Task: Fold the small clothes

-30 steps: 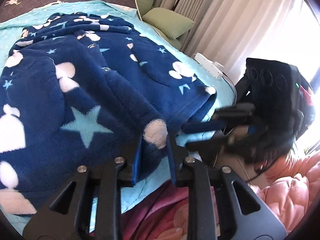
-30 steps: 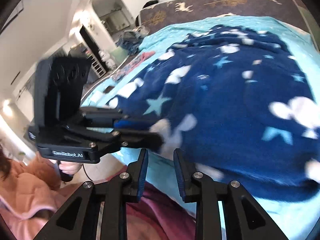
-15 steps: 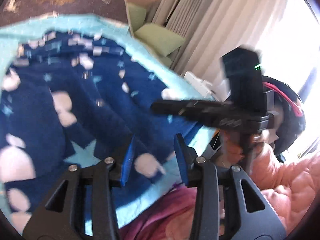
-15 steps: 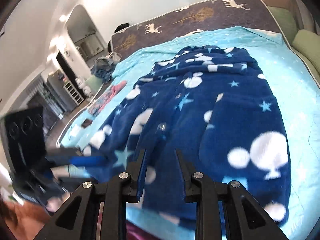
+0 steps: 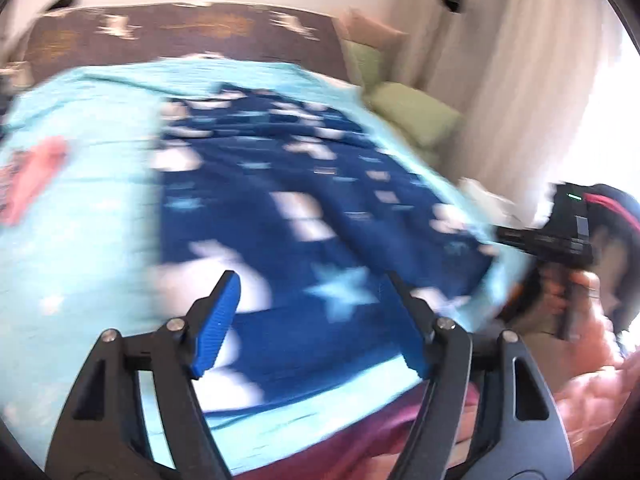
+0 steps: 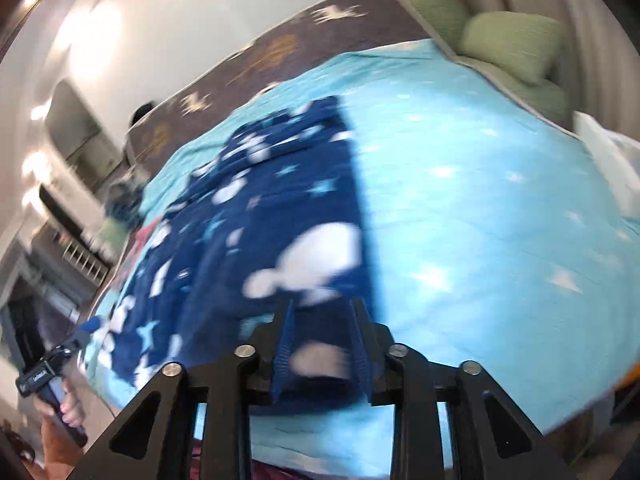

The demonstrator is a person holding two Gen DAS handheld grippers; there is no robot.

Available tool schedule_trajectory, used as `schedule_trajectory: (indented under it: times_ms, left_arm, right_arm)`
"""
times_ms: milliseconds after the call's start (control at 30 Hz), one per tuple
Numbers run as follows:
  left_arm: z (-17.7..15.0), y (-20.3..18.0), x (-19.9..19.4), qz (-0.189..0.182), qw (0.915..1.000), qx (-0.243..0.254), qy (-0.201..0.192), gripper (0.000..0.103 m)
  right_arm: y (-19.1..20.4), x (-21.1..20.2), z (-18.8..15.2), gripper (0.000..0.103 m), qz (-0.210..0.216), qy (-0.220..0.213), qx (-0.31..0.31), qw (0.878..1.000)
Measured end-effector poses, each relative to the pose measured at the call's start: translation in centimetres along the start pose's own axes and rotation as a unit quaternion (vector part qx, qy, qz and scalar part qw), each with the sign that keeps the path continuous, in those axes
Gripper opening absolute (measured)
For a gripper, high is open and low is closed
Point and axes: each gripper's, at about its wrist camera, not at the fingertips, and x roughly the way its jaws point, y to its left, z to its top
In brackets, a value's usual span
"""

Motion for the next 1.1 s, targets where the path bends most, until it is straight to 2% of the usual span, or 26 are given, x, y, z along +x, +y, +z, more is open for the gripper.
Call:
schedule_trajectory:
  times_ms: [100, 233, 333, 467, 533, 600, 633, 667, 700, 733, 767, 800, 1000, 1100]
  left_arm:
    - [-1.4, 3.8, 0.1, 0.036, 0.9972, -0.061, 0.025, 0.073]
    - [-4.0, 6.1, 0.9, 0.023, 0.9905, -0.125, 0.052, 0.073]
    - [-5.2, 5.7, 1.7, 0.006, 0.9896, -0.13, 0.063, 0.073]
    - [-5.6, 5.1, 2.0, 0.012, 0.9918, -0.11, 0.064, 0.07]
    - [-5.6, 5.0, 1.8, 0.006, 0.9921, -0.107, 0.066, 0.058]
    - [-5.4, 4.7, 1.9, 0.006, 0.9918, -0.106, 0.071, 0.04]
    - [-5.4, 4.7, 2.1, 0.006, 0.9917, -0.107, 0.07, 0.035]
    - [-5.4, 4.8, 2.2, 0.006, 0.9914, -0.11, 0.07, 0.022]
    - [-5.3, 4.9, 2.2, 0.004, 0.9908, -0.116, 0.07, 0.018]
    - [-5.1, 5.1, 2.2, 0.001, 0.9901, -0.123, 0.068, 0.017]
    - [-5.0, 5.1, 2.1, -0.003, 0.9898, -0.128, 0.063, 0.015]
    - [-4.8, 5.0, 1.8, -0.005, 0.99, -0.129, 0.057, 0.015]
    - [-2.3, 3.5, -0.7, -0.021, 0.9939, -0.107, 0.019, 0.015]
    - [-0.2, 2.5, -1.8, -0.027, 0.9959, -0.086, -0.005, 0.015]
  right_arm:
    - [-2.1, -0.9, -0.3, 0.047, -0.005, -0.002, 0.033, 0.999]
    - [-2.8, -0.3, -0.5, 0.049, 0.006, 0.017, 0.044, 0.999]
    - [-2.0, 0.9, -0.8, 0.056, 0.018, 0.037, 0.034, 0.999]
    - [-1.4, 2.4, -1.3, 0.06, 0.036, 0.065, 0.033, 0.997]
    - [-1.3, 2.6, -1.6, 0.062, 0.035, 0.065, 0.031, 0.997]
    - [-1.5, 2.6, -1.7, 0.063, 0.041, 0.062, 0.037, 0.997]
    - [-1.7, 2.6, -1.7, 0.063, 0.045, 0.06, 0.042, 0.996]
    - [-2.0, 2.6, -1.7, 0.063, 0.051, 0.059, 0.052, 0.996]
    - [-2.1, 2.7, -1.6, 0.061, 0.053, 0.058, 0.057, 0.995]
    - [-2.2, 2.8, -1.6, 0.055, 0.051, 0.059, 0.06, 0.995]
    - [-2.1, 3.0, -1.5, 0.02, 0.047, 0.062, 0.057, 0.995]
    - [-2.1, 3.4, -1.4, 0.013, 0.054, 0.072, 0.06, 0.994]
    - [-2.4, 1.6, 0.2, 0.013, 0.147, 0.049, 0.098, 0.983]
    - [-1.7, 0.7, 1.6, 0.013, 0.173, 0.039, 0.091, 0.98]
